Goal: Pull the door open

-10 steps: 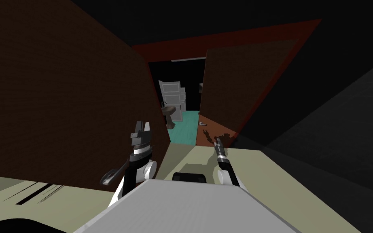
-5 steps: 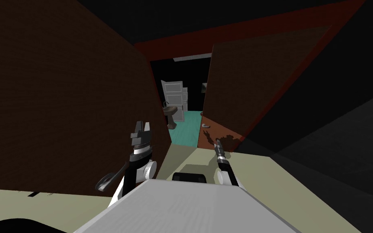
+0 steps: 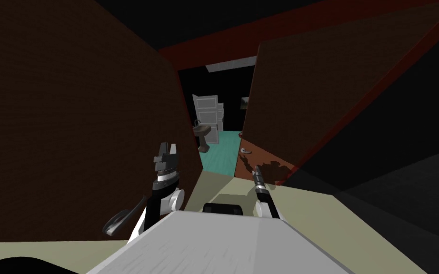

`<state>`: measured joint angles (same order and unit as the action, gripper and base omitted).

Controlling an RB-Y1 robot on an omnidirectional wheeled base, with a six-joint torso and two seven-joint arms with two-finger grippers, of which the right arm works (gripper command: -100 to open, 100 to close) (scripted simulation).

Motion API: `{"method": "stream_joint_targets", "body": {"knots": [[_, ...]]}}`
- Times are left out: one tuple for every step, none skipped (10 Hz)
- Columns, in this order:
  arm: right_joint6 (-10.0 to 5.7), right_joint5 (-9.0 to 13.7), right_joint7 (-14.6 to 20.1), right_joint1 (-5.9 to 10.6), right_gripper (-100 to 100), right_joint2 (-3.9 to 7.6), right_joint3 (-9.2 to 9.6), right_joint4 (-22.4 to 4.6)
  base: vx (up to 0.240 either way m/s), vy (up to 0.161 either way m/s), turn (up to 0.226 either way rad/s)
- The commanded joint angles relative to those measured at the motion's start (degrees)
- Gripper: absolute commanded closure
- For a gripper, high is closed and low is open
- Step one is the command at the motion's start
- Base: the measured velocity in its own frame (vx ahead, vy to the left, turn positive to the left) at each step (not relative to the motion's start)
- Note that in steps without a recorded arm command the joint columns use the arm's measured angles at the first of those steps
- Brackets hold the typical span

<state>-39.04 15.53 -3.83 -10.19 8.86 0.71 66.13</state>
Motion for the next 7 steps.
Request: {"method": "stream_joint_targets", "body": {"knots": [[-0.8, 0.5, -0.2, 0.7, -100, -0.03, 0.15, -2.1, 0.115, -0.015, 0.058], [-1.32, 1.1, -0.4, 1.25, -100, 0.07, 0.29, -3.8, 0.14, -0.029, 0.123], [-1.83, 1.6, -0.5, 1.8, -100, 0.17, 0.42, -5.6, 0.177, -0.053, 0.122], [-2.32, 2.1, -0.7, 2.32, -100, 0.26, 0.54, -7.2, 0.163, -0.061, 0.121], [-2.73, 2.6, -0.8, 2.76, -100, 0.32, 0.64, -8.6, 0.163, -0.041, 0.114], [-3.14, 3.0, -1.0, 3.2, -100, 0.39, 0.75, -10.0, 0.14, -0.043, 0.099], [-3.48, 3.4, -1.1, 3.56, -100, 0.45, 0.84, -11.1, 0.118, -0.066, 0.075]]}}
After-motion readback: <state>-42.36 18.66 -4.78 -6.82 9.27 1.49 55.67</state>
